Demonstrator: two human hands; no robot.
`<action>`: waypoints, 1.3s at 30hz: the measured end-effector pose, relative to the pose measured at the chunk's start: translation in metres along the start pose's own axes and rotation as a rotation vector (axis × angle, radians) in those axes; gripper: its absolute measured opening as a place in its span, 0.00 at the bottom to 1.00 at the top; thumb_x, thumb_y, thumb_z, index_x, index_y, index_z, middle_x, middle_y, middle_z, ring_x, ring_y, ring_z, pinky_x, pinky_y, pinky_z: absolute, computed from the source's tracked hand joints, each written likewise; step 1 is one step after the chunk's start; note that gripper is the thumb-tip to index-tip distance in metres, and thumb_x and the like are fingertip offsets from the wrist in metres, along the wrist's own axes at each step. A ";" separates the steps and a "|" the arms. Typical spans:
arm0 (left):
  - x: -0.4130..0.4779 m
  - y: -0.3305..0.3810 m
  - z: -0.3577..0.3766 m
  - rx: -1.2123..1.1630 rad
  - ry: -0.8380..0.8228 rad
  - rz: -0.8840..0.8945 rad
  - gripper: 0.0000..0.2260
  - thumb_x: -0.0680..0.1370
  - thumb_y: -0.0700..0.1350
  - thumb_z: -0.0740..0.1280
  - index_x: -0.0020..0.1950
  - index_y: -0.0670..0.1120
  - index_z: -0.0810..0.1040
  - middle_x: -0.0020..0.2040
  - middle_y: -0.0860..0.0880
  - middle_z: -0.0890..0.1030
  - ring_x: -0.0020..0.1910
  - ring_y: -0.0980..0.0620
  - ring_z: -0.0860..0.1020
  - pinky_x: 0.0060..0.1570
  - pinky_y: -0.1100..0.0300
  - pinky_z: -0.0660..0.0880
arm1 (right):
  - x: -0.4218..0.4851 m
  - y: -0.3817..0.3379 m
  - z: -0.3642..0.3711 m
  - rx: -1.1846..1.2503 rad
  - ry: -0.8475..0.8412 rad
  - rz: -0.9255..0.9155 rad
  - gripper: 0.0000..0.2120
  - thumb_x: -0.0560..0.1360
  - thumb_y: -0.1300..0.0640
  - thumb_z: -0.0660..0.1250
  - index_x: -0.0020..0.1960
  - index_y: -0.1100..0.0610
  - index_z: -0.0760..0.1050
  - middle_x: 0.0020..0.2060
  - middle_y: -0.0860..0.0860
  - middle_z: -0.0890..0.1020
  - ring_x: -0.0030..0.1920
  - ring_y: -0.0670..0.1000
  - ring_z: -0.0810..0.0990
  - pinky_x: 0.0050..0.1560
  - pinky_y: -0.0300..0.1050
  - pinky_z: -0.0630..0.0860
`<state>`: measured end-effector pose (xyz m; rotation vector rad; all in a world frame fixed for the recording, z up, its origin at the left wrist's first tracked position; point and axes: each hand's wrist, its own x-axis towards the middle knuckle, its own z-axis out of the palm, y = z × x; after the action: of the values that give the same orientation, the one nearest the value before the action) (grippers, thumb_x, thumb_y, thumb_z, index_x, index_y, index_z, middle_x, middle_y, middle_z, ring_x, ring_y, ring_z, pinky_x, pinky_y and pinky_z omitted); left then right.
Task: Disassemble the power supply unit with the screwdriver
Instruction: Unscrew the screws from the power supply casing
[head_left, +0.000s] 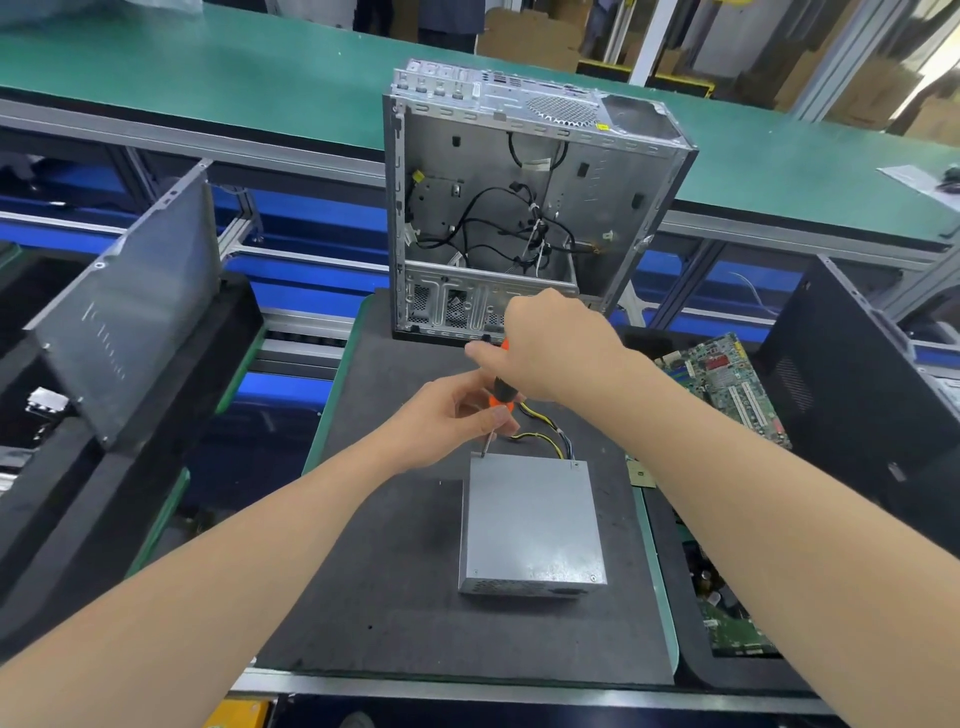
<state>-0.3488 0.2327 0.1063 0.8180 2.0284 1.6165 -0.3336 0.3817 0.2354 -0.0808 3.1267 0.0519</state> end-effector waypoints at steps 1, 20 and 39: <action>0.000 0.000 0.000 -0.005 0.007 0.003 0.09 0.80 0.60 0.69 0.60 0.63 0.79 0.52 0.52 0.88 0.53 0.54 0.85 0.62 0.48 0.78 | 0.001 0.001 -0.001 0.021 -0.014 -0.017 0.25 0.78 0.34 0.61 0.37 0.53 0.61 0.35 0.49 0.65 0.35 0.54 0.70 0.29 0.44 0.60; 0.003 -0.006 -0.001 -0.033 0.023 -0.014 0.16 0.80 0.59 0.70 0.62 0.51 0.80 0.51 0.49 0.88 0.52 0.48 0.86 0.62 0.38 0.78 | 0.003 0.013 -0.019 0.120 -0.252 -0.417 0.09 0.70 0.53 0.73 0.48 0.48 0.76 0.41 0.41 0.76 0.44 0.44 0.74 0.42 0.47 0.76; 0.001 -0.005 -0.004 -0.010 0.010 0.012 0.09 0.81 0.59 0.69 0.61 0.63 0.80 0.52 0.51 0.88 0.55 0.54 0.85 0.59 0.57 0.78 | 0.001 0.002 -0.016 0.113 -0.176 -0.172 0.09 0.75 0.44 0.68 0.44 0.49 0.73 0.42 0.47 0.77 0.45 0.55 0.77 0.39 0.46 0.71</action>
<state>-0.3530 0.2304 0.1028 0.8222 2.0246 1.6393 -0.3350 0.3830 0.2510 -0.3236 2.9271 -0.1135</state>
